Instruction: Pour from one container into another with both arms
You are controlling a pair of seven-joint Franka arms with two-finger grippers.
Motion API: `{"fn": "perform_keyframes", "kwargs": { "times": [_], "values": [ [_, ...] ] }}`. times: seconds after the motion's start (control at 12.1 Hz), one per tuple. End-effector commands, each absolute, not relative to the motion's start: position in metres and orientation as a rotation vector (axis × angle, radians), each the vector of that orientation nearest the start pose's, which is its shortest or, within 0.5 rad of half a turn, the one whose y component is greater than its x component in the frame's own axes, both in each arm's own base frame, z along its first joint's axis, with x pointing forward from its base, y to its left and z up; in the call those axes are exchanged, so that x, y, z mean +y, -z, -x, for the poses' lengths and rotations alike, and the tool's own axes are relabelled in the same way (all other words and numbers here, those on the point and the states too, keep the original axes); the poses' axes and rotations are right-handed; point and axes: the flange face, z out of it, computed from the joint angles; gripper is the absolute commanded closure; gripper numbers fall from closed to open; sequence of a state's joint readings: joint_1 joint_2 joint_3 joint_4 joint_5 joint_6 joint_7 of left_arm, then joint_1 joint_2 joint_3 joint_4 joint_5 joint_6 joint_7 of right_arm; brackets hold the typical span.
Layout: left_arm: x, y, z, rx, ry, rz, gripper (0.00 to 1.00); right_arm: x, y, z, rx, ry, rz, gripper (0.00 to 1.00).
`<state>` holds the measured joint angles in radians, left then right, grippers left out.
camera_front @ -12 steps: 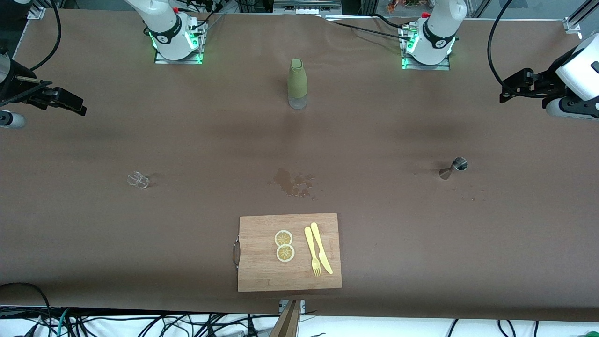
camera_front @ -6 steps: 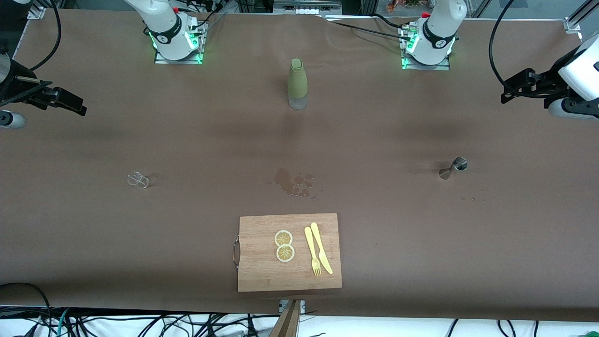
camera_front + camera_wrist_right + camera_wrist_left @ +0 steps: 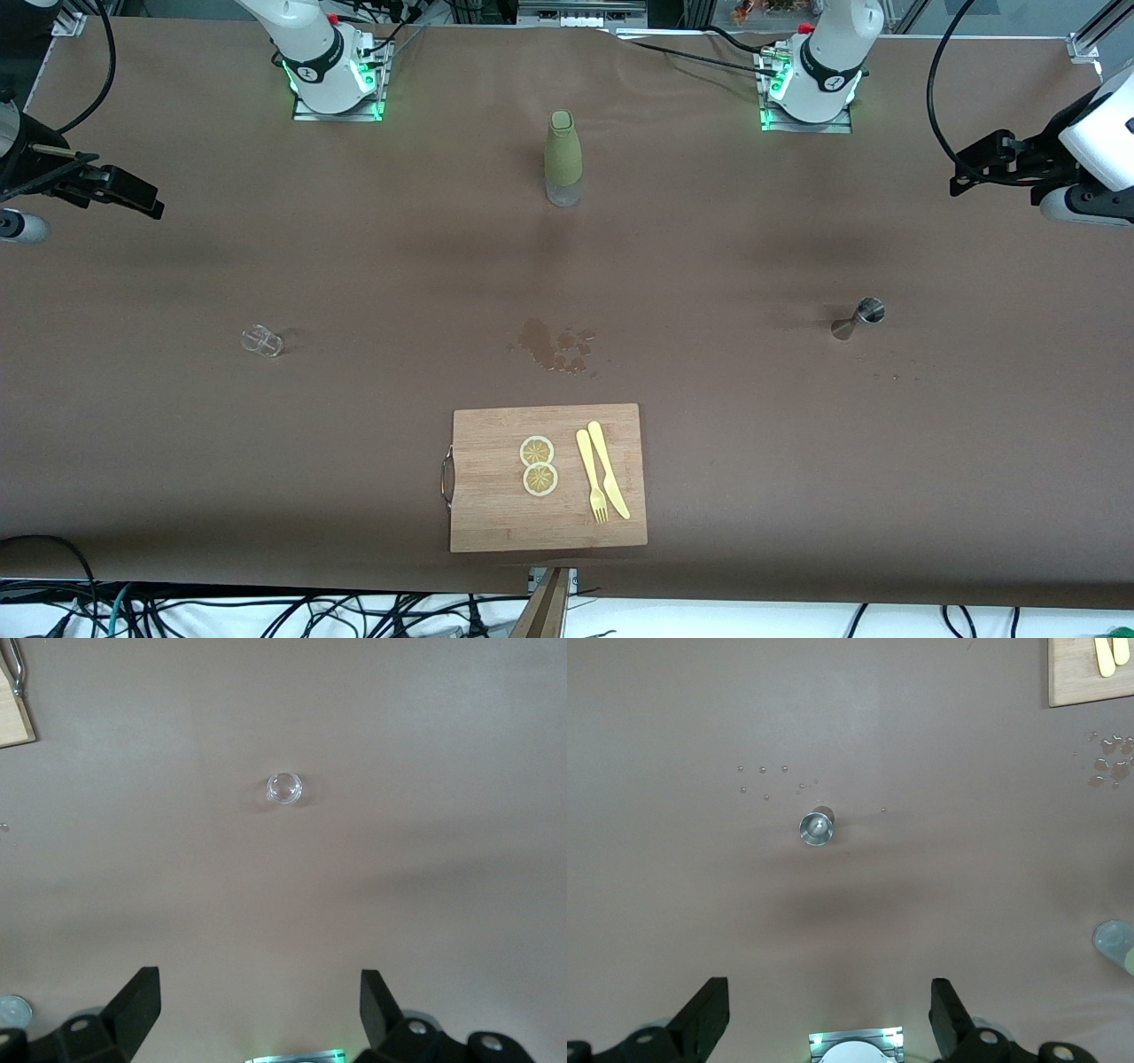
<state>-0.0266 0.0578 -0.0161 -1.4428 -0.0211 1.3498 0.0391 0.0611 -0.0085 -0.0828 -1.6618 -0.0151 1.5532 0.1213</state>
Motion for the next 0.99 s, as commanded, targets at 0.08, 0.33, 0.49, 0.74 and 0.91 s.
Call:
{"fn": "perform_keyframes", "kwargs": {
  "times": [0.08,0.33,0.49,0.74,0.91],
  "values": [
    [-0.024,-0.637,-0.548,0.133,-0.242,3.141,0.0,-0.012,-0.589,-0.546,0.236,-0.161,3.143,0.0],
    [-0.02,-0.628,-0.549,0.119,-0.256,3.172,0.0,-0.012,-0.589,-0.546,0.234,-0.161,3.143,0.0],
    [-0.019,-0.627,-0.546,0.116,-0.256,3.174,0.0,-0.012,-0.588,-0.547,0.234,-0.164,3.143,0.0],
    [-0.016,-0.625,-0.545,0.106,-0.265,3.174,0.0,-0.012,-0.589,-0.546,0.234,-0.161,3.143,0.0],
    [-0.014,-0.628,-0.545,0.097,-0.263,3.173,0.0,-0.012,-0.589,-0.546,0.234,-0.161,3.143,0.0]
  ]
}}
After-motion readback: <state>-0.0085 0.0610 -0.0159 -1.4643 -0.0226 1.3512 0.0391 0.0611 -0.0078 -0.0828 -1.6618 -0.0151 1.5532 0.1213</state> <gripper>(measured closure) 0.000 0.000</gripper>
